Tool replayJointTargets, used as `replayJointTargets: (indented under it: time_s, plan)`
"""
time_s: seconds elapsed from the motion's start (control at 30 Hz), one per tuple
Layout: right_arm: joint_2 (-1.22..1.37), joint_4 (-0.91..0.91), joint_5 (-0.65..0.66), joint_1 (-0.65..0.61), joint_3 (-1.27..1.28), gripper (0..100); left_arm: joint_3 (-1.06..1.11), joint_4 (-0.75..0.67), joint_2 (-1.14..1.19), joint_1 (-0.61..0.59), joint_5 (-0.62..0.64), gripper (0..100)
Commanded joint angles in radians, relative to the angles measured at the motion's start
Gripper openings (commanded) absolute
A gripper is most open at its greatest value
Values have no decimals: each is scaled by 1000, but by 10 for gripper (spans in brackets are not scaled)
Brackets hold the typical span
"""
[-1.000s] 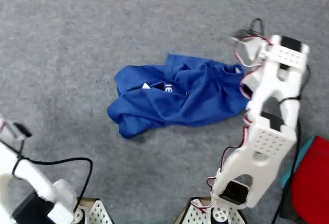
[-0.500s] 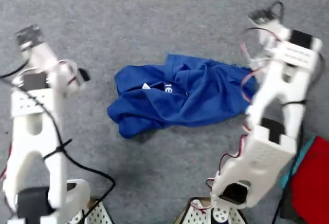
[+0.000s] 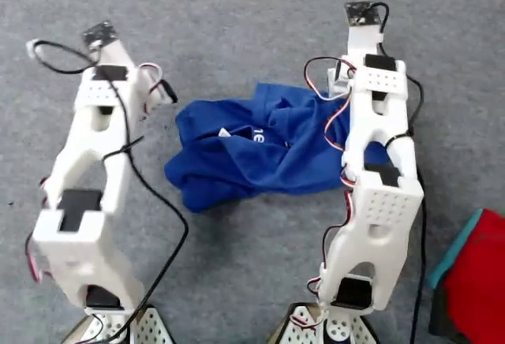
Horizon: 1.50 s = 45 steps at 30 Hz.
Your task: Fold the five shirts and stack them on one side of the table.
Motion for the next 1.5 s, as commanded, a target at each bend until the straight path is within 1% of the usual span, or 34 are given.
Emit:
replayJointTargets:
  time_s: [0.0, 0.17, 0.23, 0.37, 0.43, 0.57, 0.6, 0.67, 0.87, 1.03, 1.13, 1.23, 1.47]
  plan:
    - [-4, -23, -41, 33, -38, 322, -173, 74, 94, 46, 29, 253]
    - [-4, -23, -41, 27, -35, 322, -379, 198, 245, 49, 173, 253]
    - [-4, -23, -41, 27, -35, 322, -466, 250, 302, 49, 204, 253]
    - [-2, -25, -41, 27, -35, 322, -623, 311, 424, 49, 247, 250]
    - [-2, -25, -41, 27, -33, 322, -698, 342, 479, 51, 255, 205]
    - [-2, -25, -41, 27, -33, 322, -830, 397, 578, 51, 272, 65]
    - [-2, -25, -41, 27, -33, 322, -861, 413, 599, 51, 282, 43]
    - [-2, -26, -41, 25, -33, 322, -919, 443, 631, 51, 288, 31]
    - [-2, -26, -43, 25, -31, 322, -1071, 519, 699, 52, 288, 29]
    - [-2, -26, -43, 25, -31, 322, -1149, 600, 722, 49, 288, 40]
    - [-2, -26, -43, 25, -31, 322, -1178, 669, 722, 49, 290, 123]
    - [-2, -26, -43, 25, -30, 322, -1162, 671, 711, 48, 290, 197]
    - [-2, -26, -43, 25, -30, 322, -1154, 671, 714, 54, 292, 202]
